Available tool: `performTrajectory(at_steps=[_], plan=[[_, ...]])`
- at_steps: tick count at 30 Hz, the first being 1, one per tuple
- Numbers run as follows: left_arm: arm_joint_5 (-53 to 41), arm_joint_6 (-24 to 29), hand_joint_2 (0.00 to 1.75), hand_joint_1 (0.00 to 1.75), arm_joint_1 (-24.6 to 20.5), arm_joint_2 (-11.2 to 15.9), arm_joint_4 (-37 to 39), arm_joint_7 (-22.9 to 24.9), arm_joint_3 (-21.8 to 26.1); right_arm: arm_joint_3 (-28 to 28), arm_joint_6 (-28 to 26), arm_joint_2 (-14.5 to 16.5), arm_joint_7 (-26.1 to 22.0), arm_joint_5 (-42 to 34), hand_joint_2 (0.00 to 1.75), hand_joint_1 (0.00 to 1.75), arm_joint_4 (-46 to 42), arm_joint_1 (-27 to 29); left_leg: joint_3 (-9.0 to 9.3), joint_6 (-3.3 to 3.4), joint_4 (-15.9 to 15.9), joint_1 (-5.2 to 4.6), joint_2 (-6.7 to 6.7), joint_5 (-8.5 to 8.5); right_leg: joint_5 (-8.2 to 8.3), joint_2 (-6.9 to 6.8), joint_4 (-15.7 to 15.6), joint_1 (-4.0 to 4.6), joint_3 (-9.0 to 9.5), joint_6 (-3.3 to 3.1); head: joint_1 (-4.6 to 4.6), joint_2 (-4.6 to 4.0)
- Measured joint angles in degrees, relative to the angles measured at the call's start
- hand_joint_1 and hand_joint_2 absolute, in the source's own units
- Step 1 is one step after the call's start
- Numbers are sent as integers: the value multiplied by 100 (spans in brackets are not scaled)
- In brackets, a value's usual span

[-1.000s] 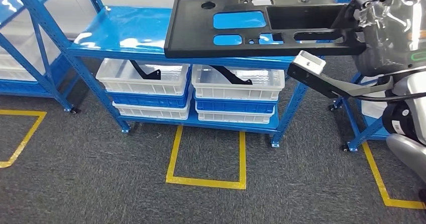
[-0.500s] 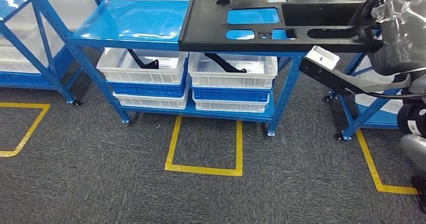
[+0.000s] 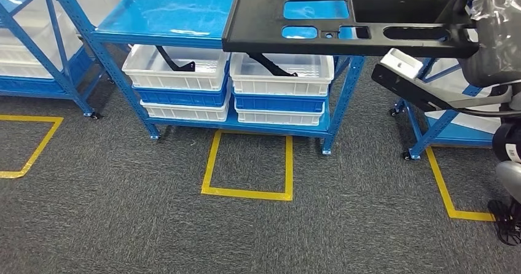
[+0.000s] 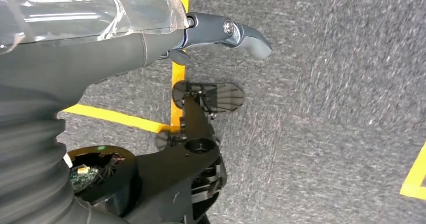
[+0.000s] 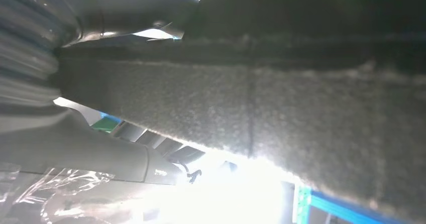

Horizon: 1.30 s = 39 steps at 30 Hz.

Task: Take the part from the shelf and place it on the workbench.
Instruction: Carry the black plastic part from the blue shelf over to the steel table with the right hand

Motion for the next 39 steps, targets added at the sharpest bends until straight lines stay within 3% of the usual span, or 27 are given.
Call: performTrajectory(at_steps=[2, 4, 6, 8, 9, 10, 11, 12, 14, 15, 16, 18, 20, 22, 23, 24, 25, 26, 27, 29, 31, 33, 34, 36, 37, 39], plan=[[2, 0, 175, 0, -9, 2, 0, 1, -12, 2, 7, 4, 0, 12, 175, 175, 3, -8, -73, -67, 32, -10, -22, 73, -93, 9, -186, 20, 44, -121, -3, 0], [16, -1, 175, 0, 9, -1, 0, 2, -23, 15, 59, 10, -1, 5, 175, 175, 7, -16, -158, -124, 147, 13, -34, 3, -44, -46, -172, 16, -21, -226, -5, 0], [43, -2, 175, 0, 26, -2, 0, 3, -32, 34, 135, 19, -1, -20, 175, 175, 8, -58, -380, -184, 692, 38, -35, -381, 13, -103, -172, 18, -80, -313, -7, 0], [79, -1, 175, 0, 30, -6, 0, -1, -36, 56, 184, 26, -2, -80, 175, 175, 10, -93, -691, -222, 1545, 46, -33, -824, 52, -159, -169, 39, -138, -355, -7, 0], [95, -1, 175, 0, 34, -9, 0, -4, -36, 69, 195, 31, -2, -128, 175, 175, 13, -101, -772, -224, 1827, 47, -33, -925, 67, -190, -167, 54, -158, -364, -8, 0], [107, 0, 175, 0, 38, -12, 0, -7, -36, 81, 199, 38, -3, -176, 175, 175, 15, -105, -748, -215, 1896, 46, -31, -920, 75, -222, -166, 68, -170, -367, -7, 0], [113, 0, 175, 0, 41, -16, 0, -9, -36, 90, 201, 46, -3, -220, 175, 175, 19, -109, -601, -189, 1710, 41, -25, -811, 80, -258, -166, 85, -171, -368, -7, 0], [118, 0, 175, 0, 40, -19, 0, -11, -36, 93, 205, 54, -3, -258, 175, 175, 24, -124, -355, -141, 1314, 24, 15, -642, 81, -299, -166, 102, -167, -368, -7, 0], [123, 0, 175, 0, 28, -23, 0, -19, -36, 93, 214, 60, -2, -293, 175, 175, 36, -176, 123, -16, 462, -54, 201, -401, 80, -388, -169, 131, -165, -358, -7, 0], [119, 0, 175, 0, 22, -26, 0, -22, -36, 93, 220, 61, -2, -303, 175, 175, 41, -203, 251, 33, 201, -96, 277, -353, 83, -437, -172, 139, -167, -346, -7, 0], [110, 0, 175, 0, 18, -28, 0, -25, -37, 95, 225, 61, 0, -320, 175, 175, 46, -220, 287, 61, 91, -128, 305, -356, 86, -488, -174, 145, -174, -330, -7, 0], [75, 1, 175, 0, 24, -43, 0, -16, -43, 104, 245, 61, 0, -392, 175, 175, 59, -239, 277, 87, 26, -122, 211, -323, 77, -575, -177, 144, -180, -281, -7, 0], [-7, 6, 175, 0, 24, -73, 0, 28, -62, 133, 281, 60, -1, -439, 175, 175, 81, -276, 292, 120, -48, -81, 92, -273, -76, -443, 17, 130, -266, -228, -2, 0], [-152, 29, 175, 0, 2, -98, 0, 125, -120, 192, 292, 78, -3, -377, 175, 175, 154, -326, 304, 144, -81, -62, -30, -243, -415, -197, 670, 113, -570, -192, 2, 0], [-226, 40, 175, 0, -15, -102, 0, 182, -156, 233, 280, 94, -4, -327, 175, 175, 211, -343, 302, 151, -78, -60, -89, -238, -573, -136, 1091, 109, -778, -181, 3, 0], [-287, 48, 175, 0, -28, -105, 0, 219, -190, 279, 268, 111, -4, -290, 175, 175, 272, -346, 302, 152, -75, -59, -158, -237, -653, -107, 1416, 106, -946, -170, 3, 0], [-326, 48, 175, 0, -39, -106, 0, 239, -217, 328, 257, 124, -4, -269, 175, 175, 326, -348, 305, 151, -69, -57, -230, -237, -619, -96, 1544, 99, -1025, -159, 3, 0], [-343, 48, 175, 0, -45, -106, 0, 241, -242, 377, 254, 127, -4, -281, 175, 175, 366, -356, 309, 149, -59, -53, -303, -237, -480, -90, 1442, 89, -995, -150, 3, 0], [-335, 48, 175, 0, -47, -105, 0, 219, -267, 417, 259, 127, -5, -330, 175, 175, 391, -370, 313, 141, -42, -46, -379, -242, -256, -62, 1110, 73, -853, -139, 3, 0], [-270, 48, 175, 0, -44, -81, 0, 101, -304, 445, 297, 84, -4, -539, 175, 175, 385, -384, 281, 103, 26, -45, -515, -265, 89, 167, 317, 16, -505, -112, 2, 0], [-197, 48, 175, 0, -25, -30, 0, -78, -311, 387, 358, -19, -2, -808, 175, 175, 284, -330, 195, 42, 84, -39, -640, -262, 161, 336, -43, -7, -369, -125, -2, 0], [-147, 48, 175, 0, 34, 24, 0, -217, -312, 289, 397, -128, 1, -989, 175, 175, 153, -255, 127, -18, 92, -21, -763, -232, 159, 239, -58, 3, -386, -187, -4, 0], [-119, 44, 175, 0, 71, 48, 0, -263, -313, 246, 398, -172, 2, -1030, 175, 175, 99, -237, 89, -48, 136, -25, -716, -261, 165, 175, -63, -1, -384, -219, -6, 0], [-48, 50, 175, 0, 100, 100, 0, -307, -313, 187, 346, -232, 2, -1040, 175, 175, 10, -236, -110, -113, 546, -29, -425, -496, 173, 56, -74, -18, -379, -274, -8, 0], [-15, 63, 175, 0, 92, 116, 0, -313, -313, 169, 284, -251, 2, -1031, 175, 175, -24, -238, -288, -148, 930, -22, -239, -686, 171, 0, -75, -11, -376, -290, -11, 0], [21, 97, 175, 0, 67, 144, 0, -285, -312, 167, 105, -278, 0, -1000, 175, 175, -60, -236, -655, -191, 1724, 12, -92, -992, 162, -122, -75, -5, -373, -303, -12, 0]])
